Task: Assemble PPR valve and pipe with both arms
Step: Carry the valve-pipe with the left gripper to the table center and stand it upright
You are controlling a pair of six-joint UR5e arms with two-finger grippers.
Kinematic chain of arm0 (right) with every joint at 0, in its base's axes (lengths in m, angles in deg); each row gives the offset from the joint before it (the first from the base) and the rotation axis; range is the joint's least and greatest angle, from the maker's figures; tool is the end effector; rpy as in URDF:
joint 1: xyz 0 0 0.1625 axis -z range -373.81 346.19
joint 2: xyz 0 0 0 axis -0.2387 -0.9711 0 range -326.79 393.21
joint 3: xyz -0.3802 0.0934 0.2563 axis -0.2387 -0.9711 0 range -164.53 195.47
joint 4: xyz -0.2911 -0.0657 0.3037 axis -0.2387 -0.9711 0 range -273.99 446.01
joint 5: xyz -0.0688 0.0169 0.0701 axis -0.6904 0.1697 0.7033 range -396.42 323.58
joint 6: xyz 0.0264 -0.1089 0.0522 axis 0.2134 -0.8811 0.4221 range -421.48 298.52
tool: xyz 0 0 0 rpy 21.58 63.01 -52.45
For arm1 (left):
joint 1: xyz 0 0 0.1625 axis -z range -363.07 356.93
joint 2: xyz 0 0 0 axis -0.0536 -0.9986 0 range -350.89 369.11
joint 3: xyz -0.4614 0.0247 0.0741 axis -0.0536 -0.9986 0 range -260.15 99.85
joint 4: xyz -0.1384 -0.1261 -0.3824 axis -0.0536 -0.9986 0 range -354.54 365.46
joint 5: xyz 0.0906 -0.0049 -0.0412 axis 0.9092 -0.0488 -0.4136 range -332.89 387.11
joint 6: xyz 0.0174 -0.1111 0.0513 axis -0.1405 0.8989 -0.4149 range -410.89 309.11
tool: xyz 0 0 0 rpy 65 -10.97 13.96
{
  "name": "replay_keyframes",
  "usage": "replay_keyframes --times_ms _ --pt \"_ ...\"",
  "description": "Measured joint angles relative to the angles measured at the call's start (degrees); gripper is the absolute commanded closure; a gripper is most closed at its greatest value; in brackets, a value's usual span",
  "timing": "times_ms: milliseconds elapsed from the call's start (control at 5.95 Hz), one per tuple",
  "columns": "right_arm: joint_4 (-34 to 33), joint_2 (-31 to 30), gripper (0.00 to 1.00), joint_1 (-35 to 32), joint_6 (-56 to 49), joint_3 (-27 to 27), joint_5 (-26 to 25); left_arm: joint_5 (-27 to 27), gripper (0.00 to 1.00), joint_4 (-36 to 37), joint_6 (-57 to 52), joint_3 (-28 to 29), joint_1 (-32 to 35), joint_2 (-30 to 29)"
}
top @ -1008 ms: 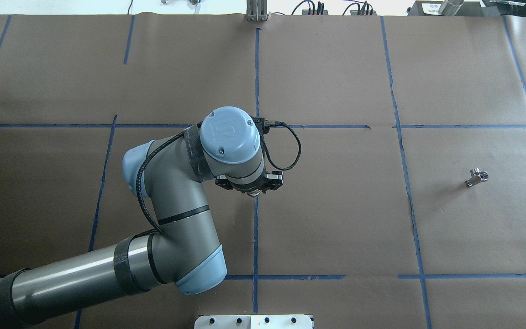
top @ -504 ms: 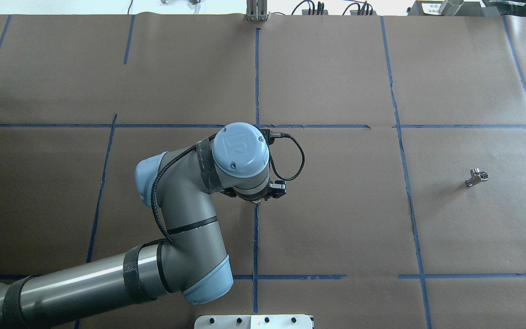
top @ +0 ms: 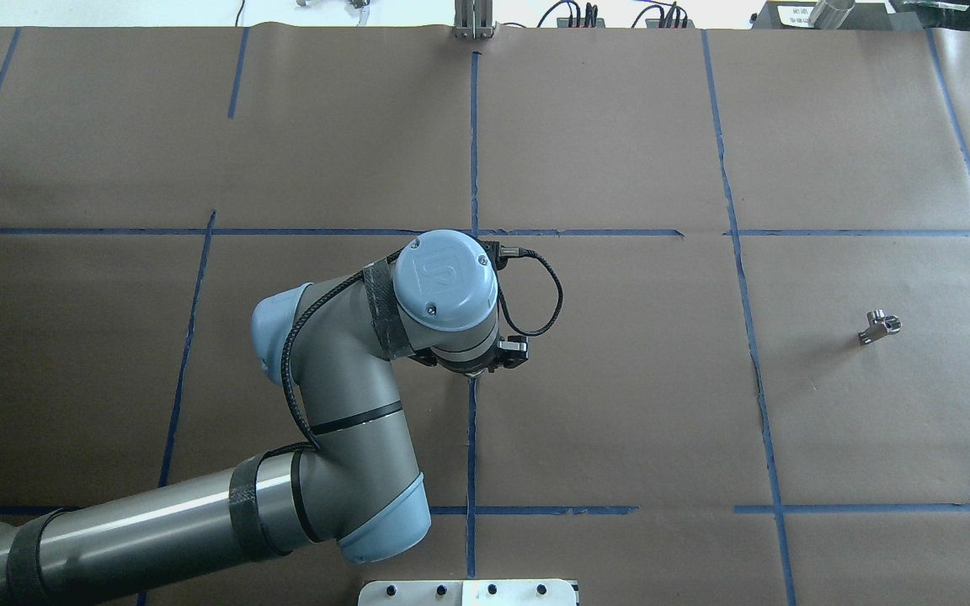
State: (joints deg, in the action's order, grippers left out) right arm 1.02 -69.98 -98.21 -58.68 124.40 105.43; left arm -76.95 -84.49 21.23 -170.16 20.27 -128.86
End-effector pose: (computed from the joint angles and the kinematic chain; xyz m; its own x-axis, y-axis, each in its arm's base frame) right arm -0.0038 -0.4093 0.6341 0.6045 -0.1582 0.7808 0.0664 0.9867 0.1485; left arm 0.6697 -0.4016 0.1817 0.6525 0.0428 -0.7566 0.0193 0.9971 0.0731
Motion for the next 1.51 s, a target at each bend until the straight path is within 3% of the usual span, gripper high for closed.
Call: replay_keyframes --times_ms 168,504,672,840,1511 --pt "0.0 0.0 0.0 0.02 0.01 -0.02 0.0 0.0 0.74 -0.04 -0.06 0.08 -0.08 0.08" --pt "0.0 0.07 0.0 0.02 0.05 -0.03 0.0 0.0 0.5 -0.08 -0.12 0.17 -0.13 0.15" --pt "0.0 0.08 0.0 0.02 0.05 -0.03 0.0 -0.01 0.29 -0.31 -0.02 0.18 -0.13 0.16" --pt "0.0 0.09 0.0 0.02 0.11 -0.03 0.0 0.0 0.2 -0.73 0.07 0.23 -0.14 0.24" --pt "-0.02 0.12 0.0 0.15 0.25 -0.08 -0.11 0.02 0.13 -1.58 0.2 -0.35 -0.11 0.3"
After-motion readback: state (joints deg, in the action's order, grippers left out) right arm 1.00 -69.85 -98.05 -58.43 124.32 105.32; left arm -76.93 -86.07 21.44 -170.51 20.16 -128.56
